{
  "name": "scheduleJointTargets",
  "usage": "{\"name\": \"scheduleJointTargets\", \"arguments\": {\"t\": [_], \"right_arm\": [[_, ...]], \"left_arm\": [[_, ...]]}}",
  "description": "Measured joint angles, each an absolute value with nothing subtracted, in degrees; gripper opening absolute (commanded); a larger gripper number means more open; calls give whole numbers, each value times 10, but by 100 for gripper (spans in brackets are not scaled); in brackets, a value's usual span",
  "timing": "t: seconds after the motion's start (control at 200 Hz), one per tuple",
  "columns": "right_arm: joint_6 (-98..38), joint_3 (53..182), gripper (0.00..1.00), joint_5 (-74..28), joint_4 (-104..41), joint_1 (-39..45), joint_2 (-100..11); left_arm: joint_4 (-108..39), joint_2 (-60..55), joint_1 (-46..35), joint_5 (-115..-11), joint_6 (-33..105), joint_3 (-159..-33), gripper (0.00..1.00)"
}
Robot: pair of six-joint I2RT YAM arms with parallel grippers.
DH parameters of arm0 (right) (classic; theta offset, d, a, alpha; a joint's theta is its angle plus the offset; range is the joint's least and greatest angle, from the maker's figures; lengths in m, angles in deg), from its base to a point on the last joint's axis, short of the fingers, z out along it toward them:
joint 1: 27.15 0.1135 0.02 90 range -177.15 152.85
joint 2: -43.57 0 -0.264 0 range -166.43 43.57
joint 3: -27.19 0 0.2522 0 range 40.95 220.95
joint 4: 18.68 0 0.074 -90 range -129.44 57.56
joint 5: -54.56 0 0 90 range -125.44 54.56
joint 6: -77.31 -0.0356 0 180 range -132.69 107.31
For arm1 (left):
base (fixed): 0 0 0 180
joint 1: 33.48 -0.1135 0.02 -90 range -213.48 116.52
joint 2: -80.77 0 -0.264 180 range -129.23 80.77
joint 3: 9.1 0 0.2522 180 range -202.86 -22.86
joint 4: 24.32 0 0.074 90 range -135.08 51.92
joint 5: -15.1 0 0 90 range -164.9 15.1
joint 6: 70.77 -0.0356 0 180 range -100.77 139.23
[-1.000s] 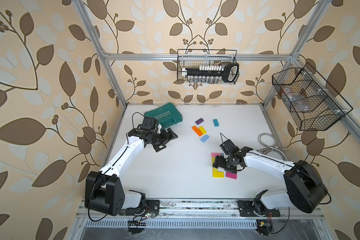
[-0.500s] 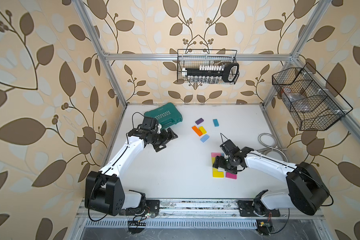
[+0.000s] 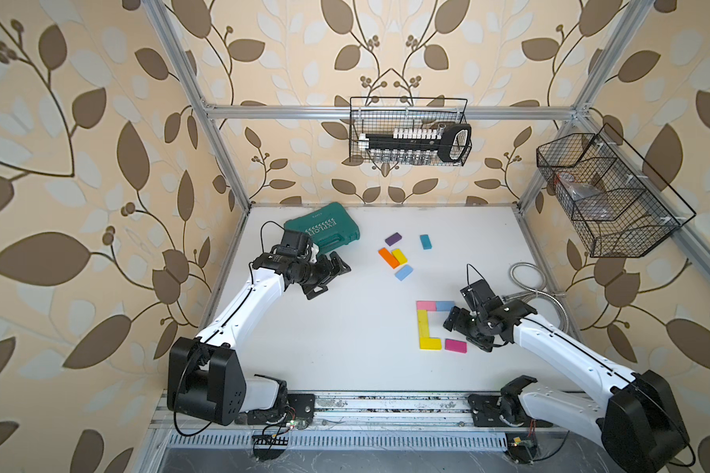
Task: Assemble the letter c with building blocks
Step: Assemble the building block at the center of the board.
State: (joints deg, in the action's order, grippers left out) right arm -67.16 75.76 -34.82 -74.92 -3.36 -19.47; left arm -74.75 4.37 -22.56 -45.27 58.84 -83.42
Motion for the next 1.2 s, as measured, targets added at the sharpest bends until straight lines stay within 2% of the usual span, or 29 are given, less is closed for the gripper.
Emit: {"name": "scheduleJointTargets", "arguments": {"t": [0.615,1.2], "right_arm": [[-675,740,91,-275,-691,-39,-236],[-674,740,90,-266,-668,-46,-249]], "left_arm": [[-747,44,-226,-453,588,-834,99],[-747,44,-226,-453,588,-834,99]]}}
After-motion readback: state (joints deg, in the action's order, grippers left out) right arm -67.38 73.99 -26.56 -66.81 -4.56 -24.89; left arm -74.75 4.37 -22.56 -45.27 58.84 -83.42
